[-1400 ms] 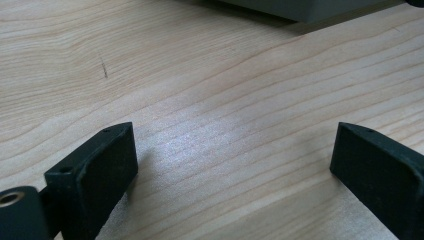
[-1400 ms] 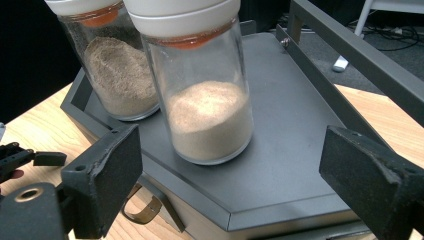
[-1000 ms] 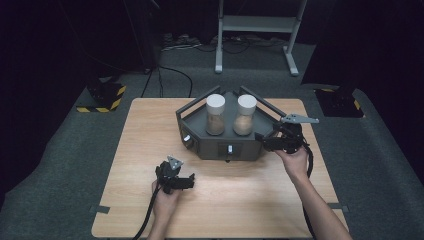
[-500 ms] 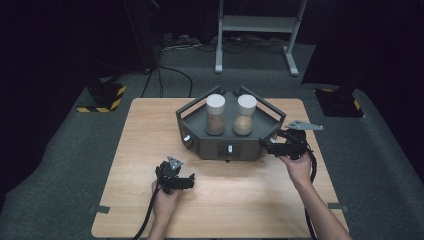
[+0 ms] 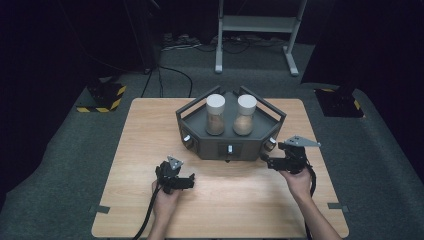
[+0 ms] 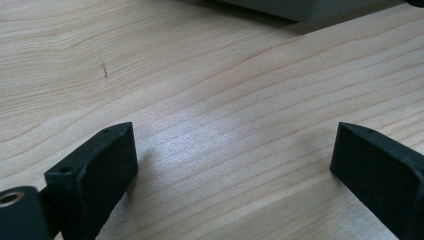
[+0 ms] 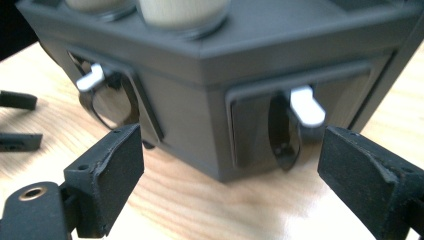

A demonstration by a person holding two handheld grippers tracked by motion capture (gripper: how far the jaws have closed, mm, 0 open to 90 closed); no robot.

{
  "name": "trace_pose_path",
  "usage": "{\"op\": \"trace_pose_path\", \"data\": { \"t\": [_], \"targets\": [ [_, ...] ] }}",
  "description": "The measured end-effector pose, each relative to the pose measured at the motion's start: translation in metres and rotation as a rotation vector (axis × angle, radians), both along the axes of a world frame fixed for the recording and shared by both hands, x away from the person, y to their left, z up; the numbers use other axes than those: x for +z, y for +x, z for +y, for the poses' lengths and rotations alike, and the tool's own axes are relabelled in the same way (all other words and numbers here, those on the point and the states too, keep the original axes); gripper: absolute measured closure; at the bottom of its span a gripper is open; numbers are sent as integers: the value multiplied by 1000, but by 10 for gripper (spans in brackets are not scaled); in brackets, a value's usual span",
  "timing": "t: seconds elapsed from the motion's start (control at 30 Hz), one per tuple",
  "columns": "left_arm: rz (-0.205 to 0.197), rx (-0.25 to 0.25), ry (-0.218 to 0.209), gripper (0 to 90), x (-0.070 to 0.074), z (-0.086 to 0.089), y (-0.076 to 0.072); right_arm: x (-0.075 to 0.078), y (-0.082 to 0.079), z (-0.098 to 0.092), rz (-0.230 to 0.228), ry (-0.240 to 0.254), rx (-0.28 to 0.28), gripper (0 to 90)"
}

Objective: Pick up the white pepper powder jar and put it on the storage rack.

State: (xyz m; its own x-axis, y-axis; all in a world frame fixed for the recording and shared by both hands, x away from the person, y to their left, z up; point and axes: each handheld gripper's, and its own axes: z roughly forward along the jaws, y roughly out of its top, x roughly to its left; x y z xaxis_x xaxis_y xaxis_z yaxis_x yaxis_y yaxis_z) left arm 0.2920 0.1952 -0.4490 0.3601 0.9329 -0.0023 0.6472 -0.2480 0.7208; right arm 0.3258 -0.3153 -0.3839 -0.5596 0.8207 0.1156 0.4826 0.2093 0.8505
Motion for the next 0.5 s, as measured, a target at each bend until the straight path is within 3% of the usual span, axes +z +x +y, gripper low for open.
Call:
{"op": "trace_pose_path", "data": {
  "t": [0.27,0.5],
  "targets": [
    [0,1,0,49,0,0,0,-31,-10,0,55,-19,-37,111],
    [0,1,0,49,0,0,0,-52,-14,13,116,-95,-68,110]
  ]
}}
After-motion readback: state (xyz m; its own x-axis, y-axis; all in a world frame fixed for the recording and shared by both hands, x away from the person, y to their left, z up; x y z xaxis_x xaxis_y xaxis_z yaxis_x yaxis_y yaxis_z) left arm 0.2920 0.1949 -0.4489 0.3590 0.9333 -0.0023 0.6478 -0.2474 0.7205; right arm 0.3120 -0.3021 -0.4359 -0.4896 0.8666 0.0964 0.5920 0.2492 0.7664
